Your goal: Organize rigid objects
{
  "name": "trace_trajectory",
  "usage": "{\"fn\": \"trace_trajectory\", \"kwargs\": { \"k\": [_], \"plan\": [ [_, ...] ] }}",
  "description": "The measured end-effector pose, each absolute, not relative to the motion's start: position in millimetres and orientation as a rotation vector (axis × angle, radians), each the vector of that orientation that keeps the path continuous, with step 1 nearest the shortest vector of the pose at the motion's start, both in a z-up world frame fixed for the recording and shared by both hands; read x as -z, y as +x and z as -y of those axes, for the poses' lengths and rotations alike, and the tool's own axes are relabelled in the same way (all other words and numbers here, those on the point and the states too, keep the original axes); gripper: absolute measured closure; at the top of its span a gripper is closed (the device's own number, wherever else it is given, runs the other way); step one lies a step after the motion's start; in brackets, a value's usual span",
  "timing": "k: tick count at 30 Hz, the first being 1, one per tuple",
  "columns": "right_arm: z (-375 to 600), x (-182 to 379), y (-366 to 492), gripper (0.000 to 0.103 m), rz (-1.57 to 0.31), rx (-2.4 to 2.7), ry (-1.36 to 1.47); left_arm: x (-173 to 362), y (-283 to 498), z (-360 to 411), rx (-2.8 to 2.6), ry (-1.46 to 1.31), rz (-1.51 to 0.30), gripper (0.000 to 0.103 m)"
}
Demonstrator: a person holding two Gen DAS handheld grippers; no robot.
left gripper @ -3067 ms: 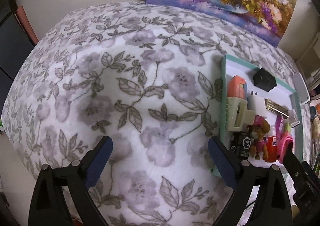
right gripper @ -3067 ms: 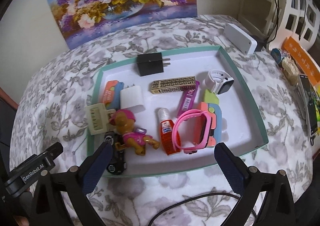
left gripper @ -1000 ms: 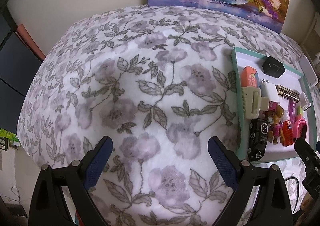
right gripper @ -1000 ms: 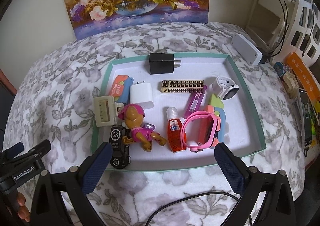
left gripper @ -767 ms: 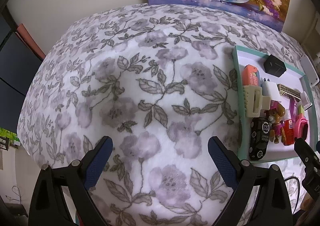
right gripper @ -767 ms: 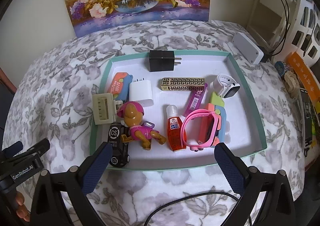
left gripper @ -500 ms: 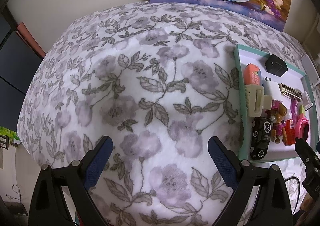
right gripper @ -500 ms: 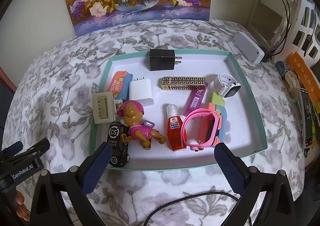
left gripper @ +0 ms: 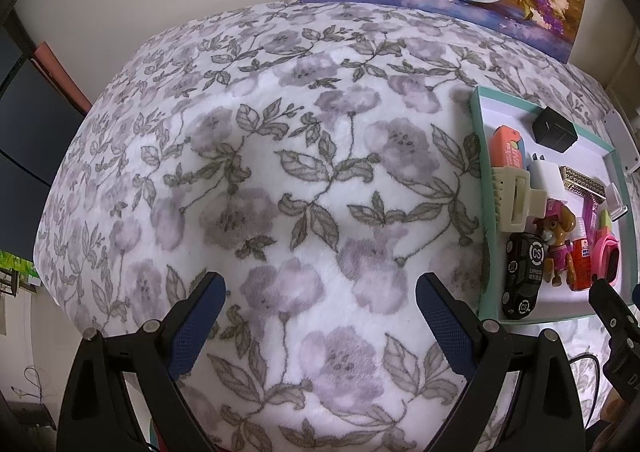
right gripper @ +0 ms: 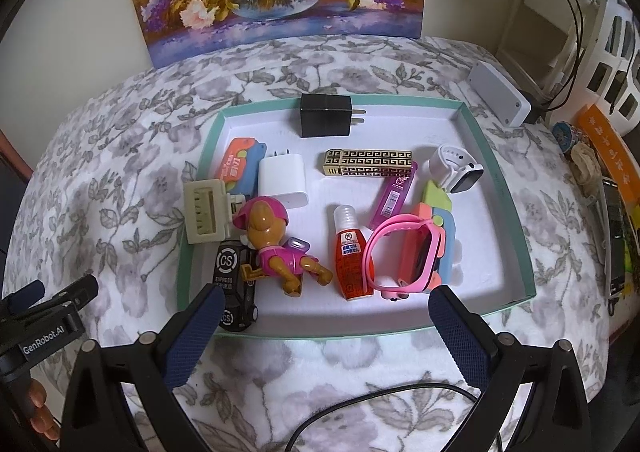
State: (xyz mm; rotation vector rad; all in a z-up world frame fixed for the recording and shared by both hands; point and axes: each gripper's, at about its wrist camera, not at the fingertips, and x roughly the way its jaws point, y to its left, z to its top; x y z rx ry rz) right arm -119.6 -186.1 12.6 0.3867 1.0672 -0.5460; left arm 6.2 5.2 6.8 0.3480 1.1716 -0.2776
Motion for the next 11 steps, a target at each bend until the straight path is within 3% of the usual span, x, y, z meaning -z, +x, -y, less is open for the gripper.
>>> {"fn": "trace_trajectory", "kwargs": {
  "k": [11],
  "plan": [
    [185.9, -12.0, -119.3, 0.000, -1.072, 0.543, 0.385, -8.3, 5.4, -4.7, 0.279, 0.342, -1.166, 0.007]
  ]
}}
